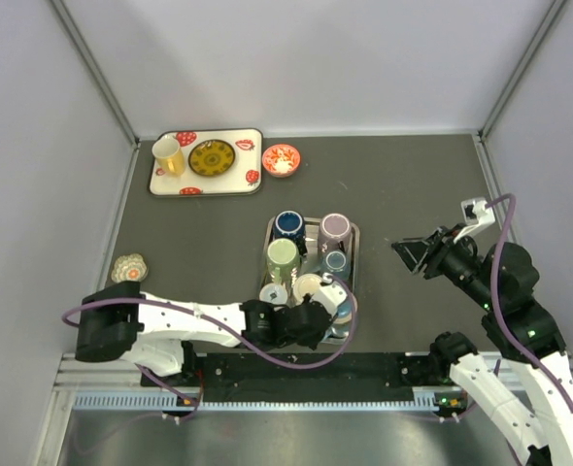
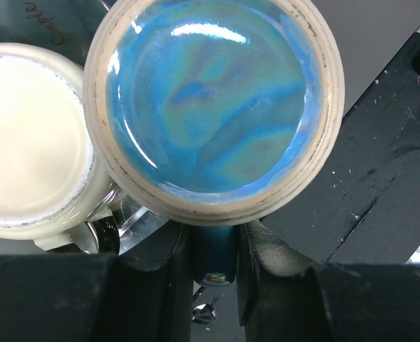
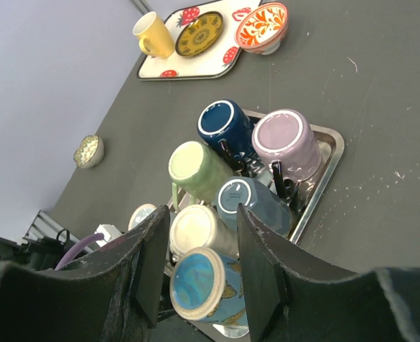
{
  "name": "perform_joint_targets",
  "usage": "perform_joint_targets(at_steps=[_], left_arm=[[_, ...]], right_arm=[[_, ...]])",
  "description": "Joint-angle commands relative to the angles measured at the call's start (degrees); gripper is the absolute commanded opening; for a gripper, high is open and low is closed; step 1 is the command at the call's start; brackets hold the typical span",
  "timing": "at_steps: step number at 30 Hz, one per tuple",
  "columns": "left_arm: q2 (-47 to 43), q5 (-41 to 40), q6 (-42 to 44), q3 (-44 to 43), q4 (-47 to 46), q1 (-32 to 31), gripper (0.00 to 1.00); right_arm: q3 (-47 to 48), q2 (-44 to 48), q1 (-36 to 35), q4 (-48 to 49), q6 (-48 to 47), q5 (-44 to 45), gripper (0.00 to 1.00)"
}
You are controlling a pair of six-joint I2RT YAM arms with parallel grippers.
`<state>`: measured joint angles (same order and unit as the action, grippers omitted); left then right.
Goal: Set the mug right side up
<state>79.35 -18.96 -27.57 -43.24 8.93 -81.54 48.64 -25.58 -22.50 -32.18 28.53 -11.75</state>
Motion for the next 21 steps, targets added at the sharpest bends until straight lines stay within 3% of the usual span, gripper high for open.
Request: perform_joint_targets(at_steps=[1, 6, 14, 17, 21], left_arm=[[-3.6, -1.3, -0.9, -0.4, 0.7, 0.2, 0.27], [-7.1, -1.3, -1.0, 0.9, 0.8, -0.5, 0.4], [-10.7, -1.6, -1.1, 1.3, 1.2, -2.4, 0.49], [-13.7, -0.7, -0.9, 0.7, 2.0, -4.1, 0.57], [-18.5, -7.1, 0.5, -1.4, 4.3, -12.6, 0.68]], right_arm=[[-0.1, 0.1, -0.3, 2.4, -0.7, -0.1, 0.43], [-0.2, 0.1, -0.3, 2.4, -0.5, -0.3, 0.43], [0.0, 0.1, -0.3, 2.3, -0.3, -0.9, 0.43], [0.1, 0.1, -0.3, 2.3, -0.2, -1.2, 0.43], [0.5, -0.1, -0.3, 2.4, -0.3, -1.1, 0.43]])
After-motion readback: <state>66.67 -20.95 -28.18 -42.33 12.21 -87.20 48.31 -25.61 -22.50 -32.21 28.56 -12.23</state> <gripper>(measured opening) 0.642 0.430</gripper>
